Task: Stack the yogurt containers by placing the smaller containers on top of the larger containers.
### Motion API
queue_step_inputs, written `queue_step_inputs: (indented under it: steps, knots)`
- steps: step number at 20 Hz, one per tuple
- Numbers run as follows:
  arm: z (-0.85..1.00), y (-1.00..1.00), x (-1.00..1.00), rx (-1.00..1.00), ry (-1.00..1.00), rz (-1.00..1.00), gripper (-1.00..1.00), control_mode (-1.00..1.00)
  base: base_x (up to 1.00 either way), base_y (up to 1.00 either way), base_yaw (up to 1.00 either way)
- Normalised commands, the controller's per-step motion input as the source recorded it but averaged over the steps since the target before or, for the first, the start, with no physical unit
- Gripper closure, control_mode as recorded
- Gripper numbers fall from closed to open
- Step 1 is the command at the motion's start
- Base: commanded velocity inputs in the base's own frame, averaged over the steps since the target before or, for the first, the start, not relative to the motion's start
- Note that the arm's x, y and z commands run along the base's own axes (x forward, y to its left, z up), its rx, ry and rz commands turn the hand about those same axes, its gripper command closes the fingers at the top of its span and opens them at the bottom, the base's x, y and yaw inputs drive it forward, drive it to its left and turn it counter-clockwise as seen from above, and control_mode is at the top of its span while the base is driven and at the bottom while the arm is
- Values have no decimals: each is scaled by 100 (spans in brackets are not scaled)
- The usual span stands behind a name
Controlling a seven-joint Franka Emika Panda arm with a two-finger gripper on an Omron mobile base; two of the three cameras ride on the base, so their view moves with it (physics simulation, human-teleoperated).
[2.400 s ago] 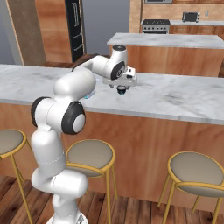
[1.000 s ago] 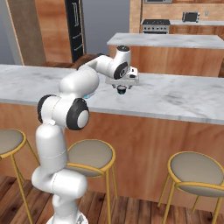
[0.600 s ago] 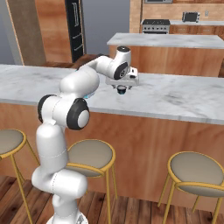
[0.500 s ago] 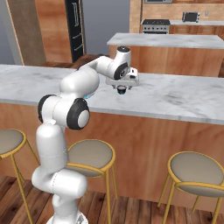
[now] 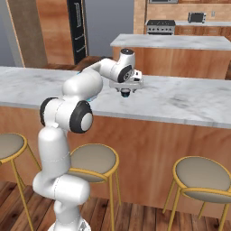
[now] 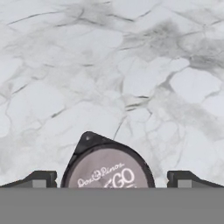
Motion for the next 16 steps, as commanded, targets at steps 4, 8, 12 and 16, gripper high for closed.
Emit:
queue_step_inputs:
  steps: [4,8,12,16]
  knots:
    - [-4,0,7,0,0,0,-100,-100,0,0,0]
    - [-4,0,6,0,0,0,-100,-100,0,0,0]
    - [-4,0,6,0,0,0,-100,-100,0,0,0]
    - [-3,0,6,0,0,0,-100,-100,0,0,0]
